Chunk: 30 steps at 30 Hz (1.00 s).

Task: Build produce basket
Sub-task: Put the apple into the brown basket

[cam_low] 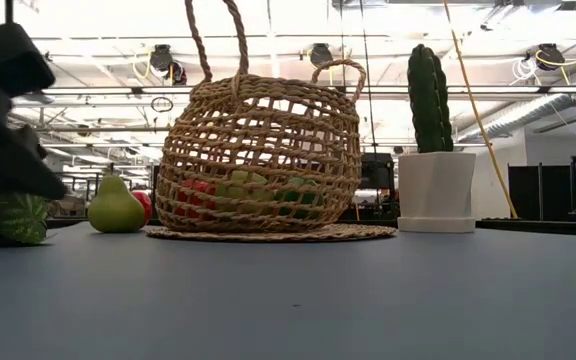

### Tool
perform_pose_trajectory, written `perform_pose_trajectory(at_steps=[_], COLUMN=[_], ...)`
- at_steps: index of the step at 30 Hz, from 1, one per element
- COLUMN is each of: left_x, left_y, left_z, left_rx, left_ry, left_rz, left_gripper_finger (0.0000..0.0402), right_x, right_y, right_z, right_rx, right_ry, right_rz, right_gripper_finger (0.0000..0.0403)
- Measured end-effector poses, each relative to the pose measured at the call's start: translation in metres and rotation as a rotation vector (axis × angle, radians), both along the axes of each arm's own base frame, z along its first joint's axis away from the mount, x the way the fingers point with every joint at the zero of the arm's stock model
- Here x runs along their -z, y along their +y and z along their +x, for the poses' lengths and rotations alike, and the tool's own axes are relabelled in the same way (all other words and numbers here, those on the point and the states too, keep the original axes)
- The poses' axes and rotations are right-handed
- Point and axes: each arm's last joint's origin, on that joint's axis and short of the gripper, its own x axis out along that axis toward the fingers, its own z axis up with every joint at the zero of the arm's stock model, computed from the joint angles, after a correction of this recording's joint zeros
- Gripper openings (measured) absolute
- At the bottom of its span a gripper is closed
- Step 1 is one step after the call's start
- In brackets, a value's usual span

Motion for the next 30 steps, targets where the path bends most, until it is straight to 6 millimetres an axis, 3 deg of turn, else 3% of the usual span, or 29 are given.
perform_pose_trajectory(at_steps=[4,10,13,17,24,27,30], left_x=[0.0,0.0,-0.001,-0.001,-0.001,-0.001,0.0], left_y=[0.005,0.01,0.017,0.025,0.032,0.031,0.031], left_z=[0.004,0.008,0.012,0.018,0.022,0.022,0.022], left_rx=[-0.029,-0.068,-0.125,-0.172,-0.194,-0.19,-0.188], left_ry=[-0.002,-0.007,-0.024,-0.028,-0.023,-0.021,-0.014], left_rz=[0.006,0.013,0.034,0.045,0.071,0.066,0.066], left_gripper_finger=[0.0108,0.0108,0.0108,0.0108,0.0108,0.0108,0.0108], right_x=[-0.002,0.021,0.038,0.056,0.069,0.072,0.067], right_y=[-0.037,-0.094,-0.118,-0.147,-0.165,-0.162,-0.156], right_z=[-0.032,-0.07,-0.076,-0.073,-0.069,-0.071,-0.072], right_rx=[0.047,0.038,0.033,0.112,0.115,0.119,0.009], right_ry=[-0.164,-0.405,-0.477,-0.429,-0.325,-0.335,-0.375], right_rz=[0.106,0.263,0.333,0.358,0.378,0.475,0.572], right_gripper_finger=[0.035,0.035,0.035,0.0354,0.0384,0.0396,0.0395])
